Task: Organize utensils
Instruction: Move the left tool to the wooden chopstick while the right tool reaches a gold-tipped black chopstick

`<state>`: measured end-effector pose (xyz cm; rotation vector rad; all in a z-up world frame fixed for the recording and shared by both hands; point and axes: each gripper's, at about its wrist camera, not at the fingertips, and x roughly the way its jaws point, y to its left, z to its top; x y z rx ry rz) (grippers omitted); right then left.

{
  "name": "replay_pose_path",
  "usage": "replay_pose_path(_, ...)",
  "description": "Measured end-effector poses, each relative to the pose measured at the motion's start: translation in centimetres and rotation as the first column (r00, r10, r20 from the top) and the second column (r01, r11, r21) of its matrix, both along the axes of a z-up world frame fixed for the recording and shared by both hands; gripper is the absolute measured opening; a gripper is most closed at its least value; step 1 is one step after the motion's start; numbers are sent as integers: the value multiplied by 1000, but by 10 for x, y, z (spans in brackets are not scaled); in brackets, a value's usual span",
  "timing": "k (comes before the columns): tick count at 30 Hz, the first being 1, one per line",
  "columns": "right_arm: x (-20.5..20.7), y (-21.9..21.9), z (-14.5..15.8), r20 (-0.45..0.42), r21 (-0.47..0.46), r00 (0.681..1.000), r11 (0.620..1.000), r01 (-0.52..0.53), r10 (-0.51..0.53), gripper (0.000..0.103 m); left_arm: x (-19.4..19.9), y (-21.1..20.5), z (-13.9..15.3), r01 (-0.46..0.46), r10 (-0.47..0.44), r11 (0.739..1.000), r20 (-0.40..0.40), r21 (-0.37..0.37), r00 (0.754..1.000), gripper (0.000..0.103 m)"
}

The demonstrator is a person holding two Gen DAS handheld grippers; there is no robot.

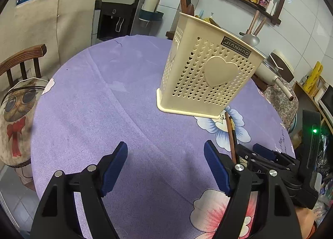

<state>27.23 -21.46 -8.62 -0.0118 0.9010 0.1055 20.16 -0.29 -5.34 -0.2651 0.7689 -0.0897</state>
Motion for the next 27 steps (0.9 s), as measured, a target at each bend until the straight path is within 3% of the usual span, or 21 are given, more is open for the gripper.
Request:
replay_pose_path(6,18,0,-5,-17,-24,1000,1000,1,-1,55,0,-2,-1,2,-2,1000,-8,6,1000,74)
replay_pose_path(12,41,3,-1,-29,-17,1000,1000,-12,11,38,-3,-7,2,13,-13,1000,-2,17,1000,74)
replay_pose_path(18,58,9,1,-40,-29,999,999,-27,26,13,-3,-13,3,25,-25,999,-3,20,1000,74)
replay_pose_path(27,45,1,1,-45,-68,995,993,-93,90,11,2,-22,5,64,-64,997,-13,32,998,74)
